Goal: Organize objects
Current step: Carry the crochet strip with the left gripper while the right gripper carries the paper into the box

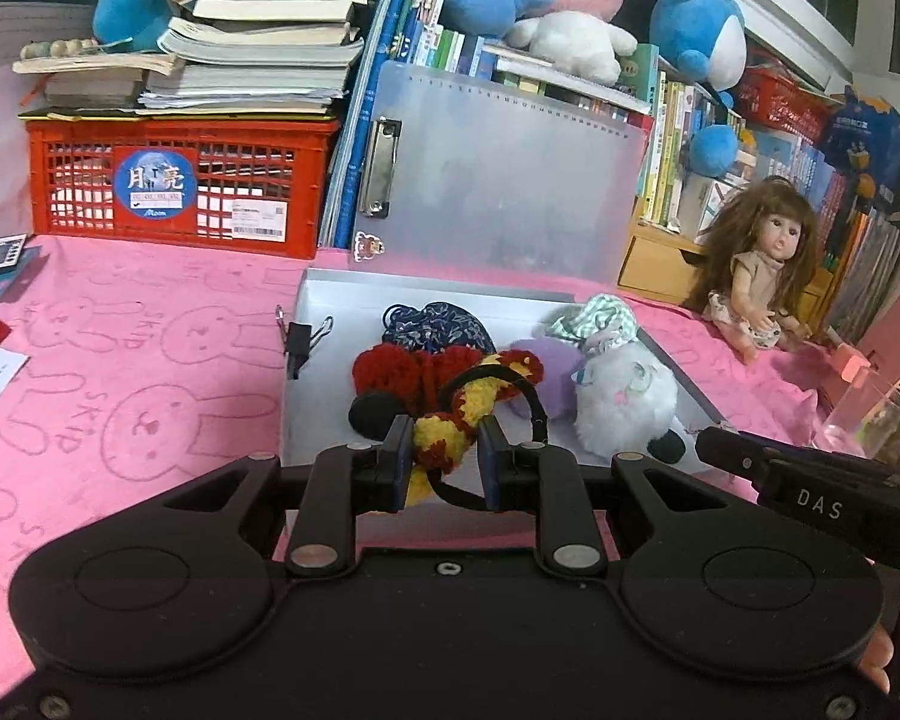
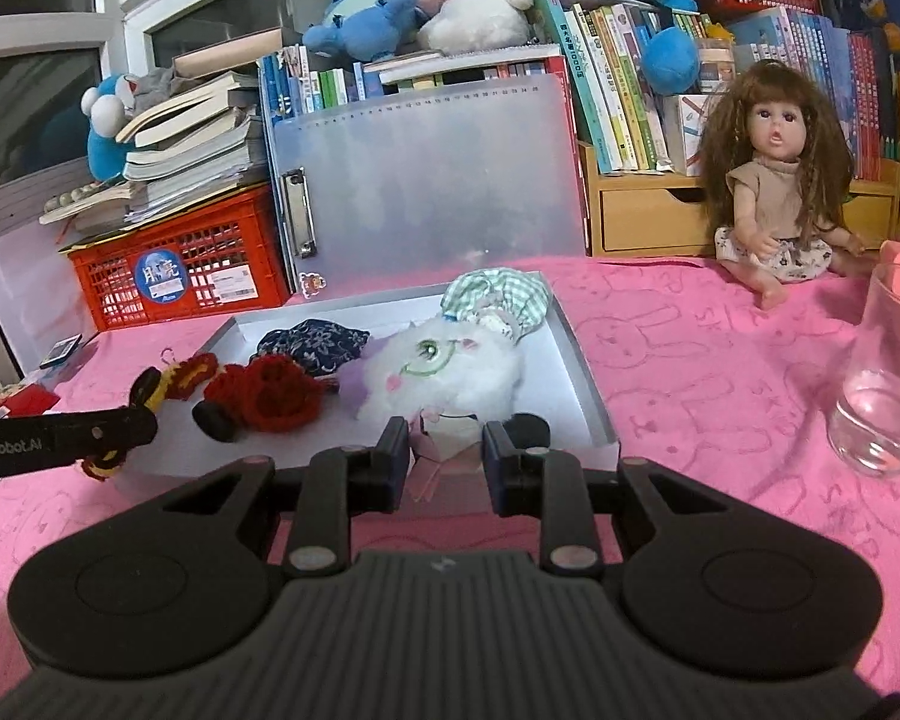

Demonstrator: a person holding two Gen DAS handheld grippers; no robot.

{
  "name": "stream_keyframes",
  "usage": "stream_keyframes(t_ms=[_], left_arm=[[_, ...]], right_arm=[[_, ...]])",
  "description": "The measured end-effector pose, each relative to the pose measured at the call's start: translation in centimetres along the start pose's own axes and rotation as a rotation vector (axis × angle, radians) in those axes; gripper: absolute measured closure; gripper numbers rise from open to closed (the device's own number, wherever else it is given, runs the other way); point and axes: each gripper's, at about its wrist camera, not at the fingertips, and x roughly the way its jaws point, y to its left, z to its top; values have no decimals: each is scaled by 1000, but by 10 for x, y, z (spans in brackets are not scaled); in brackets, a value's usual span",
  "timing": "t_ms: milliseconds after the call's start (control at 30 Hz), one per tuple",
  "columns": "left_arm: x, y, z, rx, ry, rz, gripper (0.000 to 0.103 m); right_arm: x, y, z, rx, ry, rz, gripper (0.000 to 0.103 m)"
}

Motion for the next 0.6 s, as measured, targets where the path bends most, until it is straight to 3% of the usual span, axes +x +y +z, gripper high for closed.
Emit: stream_keyframes(t_ms=[600], left_arm=[[67, 7, 4, -27, 143, 27, 82]], right_arm=[[52, -8, 14, 29, 146, 14, 72]])
